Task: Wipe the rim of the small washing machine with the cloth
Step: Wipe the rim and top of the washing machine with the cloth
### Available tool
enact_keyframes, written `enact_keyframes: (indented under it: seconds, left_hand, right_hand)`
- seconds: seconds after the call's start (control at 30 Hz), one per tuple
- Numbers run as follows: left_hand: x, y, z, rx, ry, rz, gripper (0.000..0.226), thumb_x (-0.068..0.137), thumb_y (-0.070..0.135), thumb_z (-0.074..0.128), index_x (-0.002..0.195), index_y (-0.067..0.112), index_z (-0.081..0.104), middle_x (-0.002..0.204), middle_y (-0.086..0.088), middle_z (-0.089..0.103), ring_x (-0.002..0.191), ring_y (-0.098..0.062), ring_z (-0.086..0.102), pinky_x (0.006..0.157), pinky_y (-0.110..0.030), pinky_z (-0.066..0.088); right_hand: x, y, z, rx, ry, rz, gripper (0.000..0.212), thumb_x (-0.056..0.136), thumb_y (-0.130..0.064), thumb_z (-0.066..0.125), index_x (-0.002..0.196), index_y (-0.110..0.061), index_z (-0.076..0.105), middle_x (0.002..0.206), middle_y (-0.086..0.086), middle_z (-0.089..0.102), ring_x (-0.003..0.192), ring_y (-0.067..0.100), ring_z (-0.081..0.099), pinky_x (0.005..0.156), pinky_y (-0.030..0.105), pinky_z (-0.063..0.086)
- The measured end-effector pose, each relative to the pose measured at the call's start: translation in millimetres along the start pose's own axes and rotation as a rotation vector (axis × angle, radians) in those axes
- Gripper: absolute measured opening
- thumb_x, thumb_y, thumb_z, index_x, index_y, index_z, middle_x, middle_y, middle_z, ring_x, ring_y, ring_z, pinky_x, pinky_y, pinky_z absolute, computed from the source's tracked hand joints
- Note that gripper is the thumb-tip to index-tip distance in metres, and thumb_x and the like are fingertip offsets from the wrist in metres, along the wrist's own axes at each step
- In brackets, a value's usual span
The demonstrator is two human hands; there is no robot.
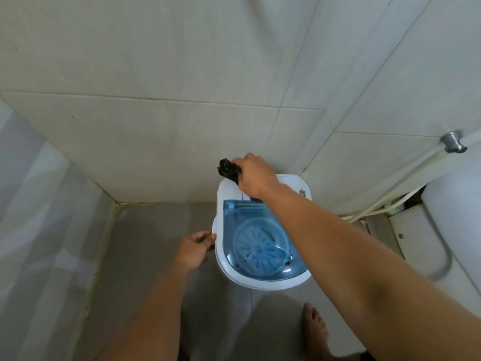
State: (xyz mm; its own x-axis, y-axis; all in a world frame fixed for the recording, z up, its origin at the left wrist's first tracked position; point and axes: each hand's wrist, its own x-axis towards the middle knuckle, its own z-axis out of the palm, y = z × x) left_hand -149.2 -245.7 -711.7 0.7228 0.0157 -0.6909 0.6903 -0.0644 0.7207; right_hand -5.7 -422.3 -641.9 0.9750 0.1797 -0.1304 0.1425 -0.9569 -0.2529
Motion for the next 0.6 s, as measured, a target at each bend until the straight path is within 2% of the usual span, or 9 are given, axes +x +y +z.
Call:
enact_keyframes:
  seconds: [0.07,0.13,0.2,0.27,0.33,0.4,0.5,0.6]
  left_hand:
    - [2,-1,-1,-0.002,-0.005,0.007,0.009,0.098,0.018,0.061,0.102,0.017,0.070,0.091,0.004,0.073,0.081,-0.007,0.068,0.075,-0.030,0.049]
    - [5,-2,-3,0.004,-0.017,0.010,0.007,0.097,0.019,0.063,0.097,0.020,0.070,0.089,0.005,0.074,0.077,-0.003,0.070,0.074,-0.030,0.048]
    - [8,-1,-6,0.007,-0.033,0.003,0.008,0.096,0.019,0.065,0.092,0.022,0.070,0.082,0.008,0.076,0.066,0.003,0.071,0.073,-0.029,0.048]
    - [9,-2,-8,0.006,-0.043,-0.005,0.007,0.095,0.019,0.066,0.092,0.022,0.071,0.070,0.016,0.076,0.061,0.008,0.070,0.070,-0.028,0.048]
    - [7,-2,-7,-0.011,-0.034,-0.005,0.006,0.095,0.019,0.066,0.092,0.021,0.071,0.066,0.018,0.074,0.060,0.008,0.069,0.067,-0.027,0.048]
    - [5,-1,-6,-0.016,-0.029,0.003,0.007,0.095,0.020,0.066,0.092,0.022,0.072,0.071,0.017,0.075,0.067,0.004,0.071,0.068,-0.028,0.051]
    - [1,1,-6,-0.012,-0.027,0.007,0.007,0.096,0.022,0.065,0.098,0.022,0.072,0.090,0.006,0.076,0.084,-0.008,0.071,0.076,-0.032,0.053]
    - [-1,0,-5,-0.026,-0.024,0.004,0.009,0.096,0.021,0.064,0.102,0.021,0.071,0.091,0.007,0.075,0.074,0.000,0.071,0.069,-0.028,0.051]
  right_hand:
    - [-9,-10,17,-0.097,-0.025,-0.010,0.052,0.087,-0.015,0.058,0.137,-0.026,0.054,0.127,0.008,0.052,0.117,0.033,0.049,0.093,0.045,0.041]
    - [-31,-20,32,-0.184,-0.051,-0.164,0.054,0.082,-0.017,0.062,0.135,-0.026,0.054,0.128,0.007,0.050,0.117,0.032,0.048,0.090,0.045,0.037]
    - [-51,-26,38,-0.219,-0.166,-0.333,0.053,0.083,-0.018,0.061,0.135,-0.027,0.054,0.125,0.007,0.051,0.114,0.032,0.047,0.088,0.046,0.037]
    - [-54,-26,28,-0.163,-0.300,-0.406,0.050,0.086,-0.016,0.055,0.134,-0.029,0.055,0.123,0.007,0.053,0.114,0.032,0.049,0.089,0.047,0.040]
    - [-37,-22,10,-0.052,-0.325,-0.374,0.048,0.087,-0.014,0.052,0.132,-0.029,0.058,0.121,0.010,0.057,0.114,0.034,0.053,0.092,0.048,0.045]
    - [-6,-10,-8,0.043,-0.175,-0.234,0.045,0.089,-0.016,0.052,0.132,-0.027,0.059,0.120,0.013,0.058,0.113,0.038,0.056,0.093,0.051,0.049]
    - [17,4,-12,-0.059,-0.025,0.003,0.047,0.091,-0.019,0.054,0.137,-0.028,0.054,0.125,0.011,0.054,0.117,0.036,0.052,0.094,0.049,0.047]
    - [-5,-5,15,-0.165,0.017,0.073,0.053,0.084,-0.015,0.056,0.137,-0.024,0.051,0.127,0.010,0.051,0.115,0.035,0.049,0.092,0.047,0.039]
